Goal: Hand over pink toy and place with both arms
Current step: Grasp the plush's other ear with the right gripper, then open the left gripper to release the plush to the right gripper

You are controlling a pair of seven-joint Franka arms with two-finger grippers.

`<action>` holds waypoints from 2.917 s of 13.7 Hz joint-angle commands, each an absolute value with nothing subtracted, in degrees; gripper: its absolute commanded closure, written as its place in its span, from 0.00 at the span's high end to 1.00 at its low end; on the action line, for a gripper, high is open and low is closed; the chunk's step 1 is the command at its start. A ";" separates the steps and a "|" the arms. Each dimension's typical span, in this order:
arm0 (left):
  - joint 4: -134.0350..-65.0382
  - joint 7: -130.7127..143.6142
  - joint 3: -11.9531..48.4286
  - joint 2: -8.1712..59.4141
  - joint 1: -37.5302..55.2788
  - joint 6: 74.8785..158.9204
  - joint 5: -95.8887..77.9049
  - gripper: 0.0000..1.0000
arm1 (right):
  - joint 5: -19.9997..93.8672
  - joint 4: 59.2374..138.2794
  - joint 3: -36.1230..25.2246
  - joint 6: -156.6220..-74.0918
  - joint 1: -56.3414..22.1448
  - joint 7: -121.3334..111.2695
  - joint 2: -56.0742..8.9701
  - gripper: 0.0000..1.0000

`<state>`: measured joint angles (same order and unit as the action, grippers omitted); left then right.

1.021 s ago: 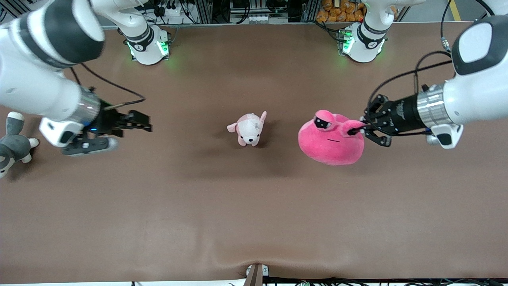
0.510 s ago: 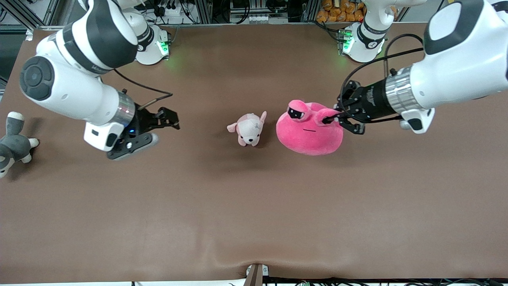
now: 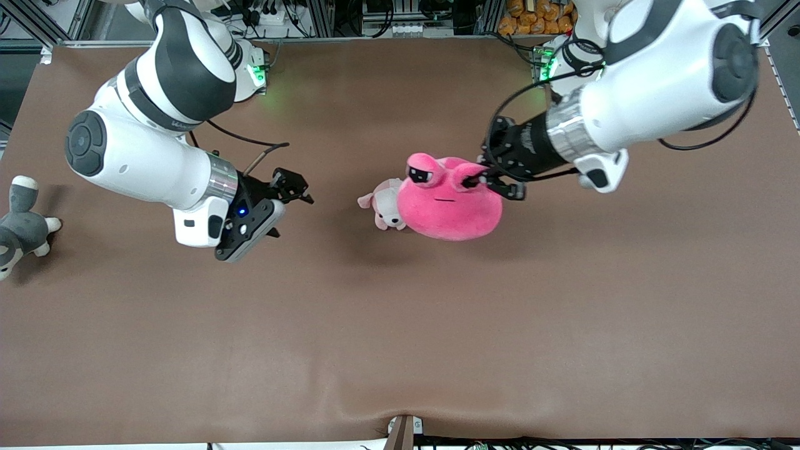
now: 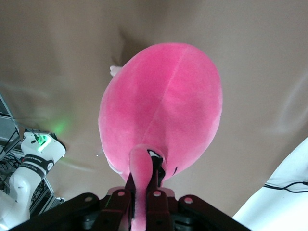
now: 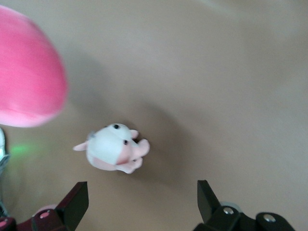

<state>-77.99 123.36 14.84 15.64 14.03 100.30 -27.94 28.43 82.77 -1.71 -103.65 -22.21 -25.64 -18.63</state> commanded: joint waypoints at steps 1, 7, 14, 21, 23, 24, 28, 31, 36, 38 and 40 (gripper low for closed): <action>-76.82 126.99 14.59 16.78 16.43 102.65 -28.83 0.00 | 34.17 80.60 -2.20 -103.27 -24.25 -36.08 -18.81 1.00; -76.82 134.38 14.50 19.42 20.82 108.63 -30.76 0.00 | 34.37 78.93 -2.11 -102.83 -29.52 -41.04 -16.27 1.00; -77.17 135.26 14.50 20.39 22.41 108.98 -30.67 0.00 | 20.60 79.10 -2.02 -102.92 -34.17 -42.36 -15.64 1.00; -77.34 135.26 14.50 20.65 22.68 108.98 -30.41 0.00 | 18.64 79.54 -2.20 -104.85 -37.35 -39.73 -16.08 1.00; -77.26 135.26 14.50 20.65 22.59 108.98 -30.41 0.00 | 17.67 79.72 -2.20 -104.42 -37.27 -39.64 -16.08 1.00; -77.26 135.18 14.50 20.65 22.59 108.98 -30.41 0.00 | 17.14 79.72 -2.20 -104.24 -37.27 -39.64 -16.08 1.00; -77.26 135.09 14.50 20.39 22.41 108.90 -30.15 0.00 | 16.70 79.72 -2.20 -104.76 -37.97 -39.64 -16.26 0.87; -77.26 135.09 14.50 20.57 22.24 108.90 -30.24 0.00 | 16.61 79.80 -2.20 -104.77 -37.79 -39.64 -16.43 0.00; -77.26 134.91 14.15 20.48 21.88 108.90 -30.06 0.03 | 16.61 79.63 -2.37 -104.42 -37.27 -38.24 -16.52 0.00; -77.26 135.00 13.80 20.13 21.71 108.64 -29.62 0.55 | 16.52 79.63 -2.46 -104.15 -37.09 -34.38 -16.35 0.00; -77.26 135.09 13.71 19.78 22.15 108.20 -25.08 1.00 | 16.52 79.63 -2.81 -103.98 -37.00 -33.49 -16.17 0.00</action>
<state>-77.96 134.13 13.97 20.45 21.87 108.60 -28.42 17.66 79.33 -2.61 -104.37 -37.20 -35.54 -16.92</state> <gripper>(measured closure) 0.811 0.894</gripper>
